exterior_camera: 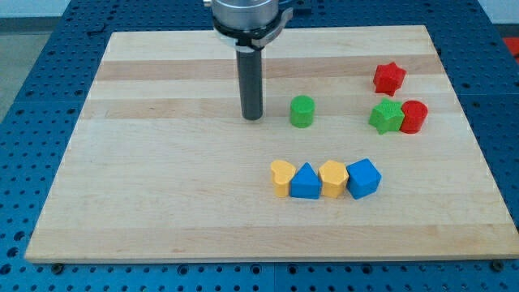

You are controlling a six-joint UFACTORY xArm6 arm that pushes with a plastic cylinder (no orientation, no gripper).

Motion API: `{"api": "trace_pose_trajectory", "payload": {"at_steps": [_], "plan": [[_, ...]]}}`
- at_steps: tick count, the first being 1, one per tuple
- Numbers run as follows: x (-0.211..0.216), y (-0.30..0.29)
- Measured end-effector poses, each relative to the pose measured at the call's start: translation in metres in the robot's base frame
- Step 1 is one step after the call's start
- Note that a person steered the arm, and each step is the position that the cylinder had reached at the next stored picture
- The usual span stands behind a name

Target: Push green circle closer to green star

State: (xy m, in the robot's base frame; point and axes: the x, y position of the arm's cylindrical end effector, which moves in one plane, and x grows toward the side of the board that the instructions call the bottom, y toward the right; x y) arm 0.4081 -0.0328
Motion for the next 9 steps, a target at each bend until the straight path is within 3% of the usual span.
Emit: {"api": "trace_pose_trajectory", "payload": {"at_steps": [1, 4, 9], "plan": [[0.010, 0.007], [-0.013, 0.116], [-0.036, 0.167]]}}
